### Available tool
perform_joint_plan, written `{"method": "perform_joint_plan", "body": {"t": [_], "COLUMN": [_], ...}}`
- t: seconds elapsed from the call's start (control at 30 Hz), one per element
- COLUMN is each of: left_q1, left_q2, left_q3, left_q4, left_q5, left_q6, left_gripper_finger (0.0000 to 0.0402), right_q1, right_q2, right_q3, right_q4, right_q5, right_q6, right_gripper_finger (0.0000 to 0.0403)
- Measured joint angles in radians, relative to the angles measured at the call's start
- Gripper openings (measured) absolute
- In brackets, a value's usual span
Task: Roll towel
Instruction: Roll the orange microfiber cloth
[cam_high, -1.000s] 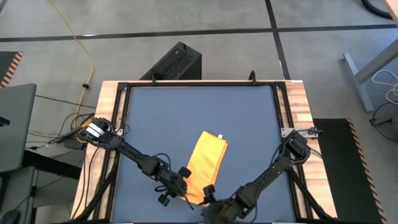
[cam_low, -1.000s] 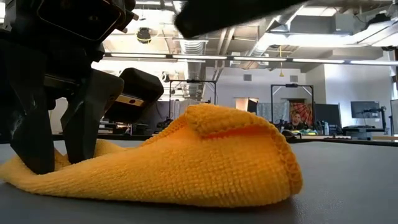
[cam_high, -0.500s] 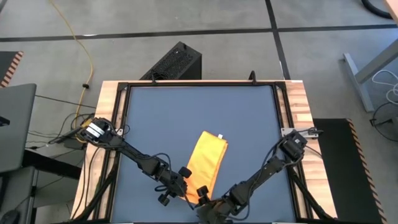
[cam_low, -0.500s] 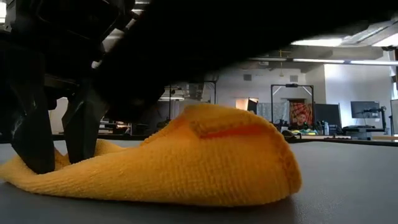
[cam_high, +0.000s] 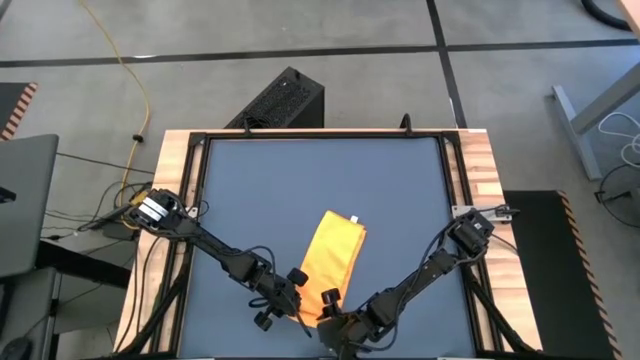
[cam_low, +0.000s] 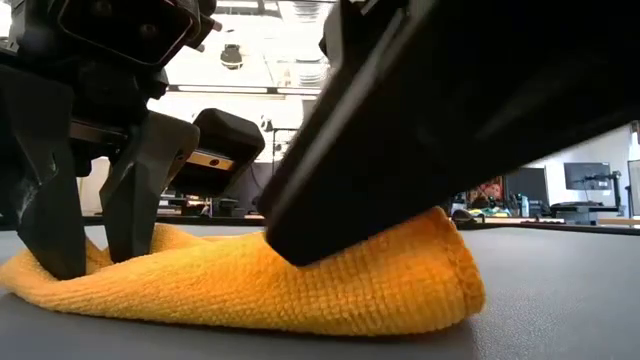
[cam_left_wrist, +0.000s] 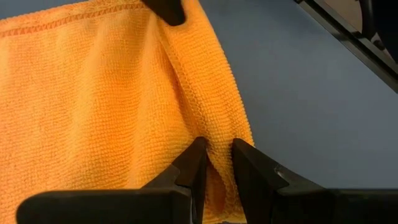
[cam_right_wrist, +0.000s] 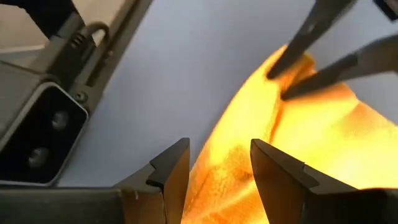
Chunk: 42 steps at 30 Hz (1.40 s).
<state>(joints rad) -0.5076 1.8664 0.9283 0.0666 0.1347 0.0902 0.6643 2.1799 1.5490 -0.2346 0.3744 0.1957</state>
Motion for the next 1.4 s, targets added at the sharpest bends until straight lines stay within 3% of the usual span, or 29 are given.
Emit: {"method": "perform_joint_plan", "body": {"t": [0.67,0.97,1.4], "left_q1": [0.000,0.000,-0.001], "left_q2": [0.000,0.000,0.000], "left_q3": [0.000,0.000,0.000], "left_q4": [-0.002,-0.002,-0.004], "left_q5": [0.004,0.018,0.018], "left_q6": [0.011,0.011,0.011], "left_gripper_finger": [0.0066,0.0066,0.0066], "right_q1": [0.030,0.043,0.018], "right_q2": [0.000,-0.002,0.044], "right_q3": [0.000,0.074,0.104], "right_q4": [-0.092,-0.105,0.044], "right_q5": [0.022,0.131,0.094], "right_q6": [0.140,0.078,0.098], "right_gripper_finger": [0.0194,0.0194,0.0194]}}
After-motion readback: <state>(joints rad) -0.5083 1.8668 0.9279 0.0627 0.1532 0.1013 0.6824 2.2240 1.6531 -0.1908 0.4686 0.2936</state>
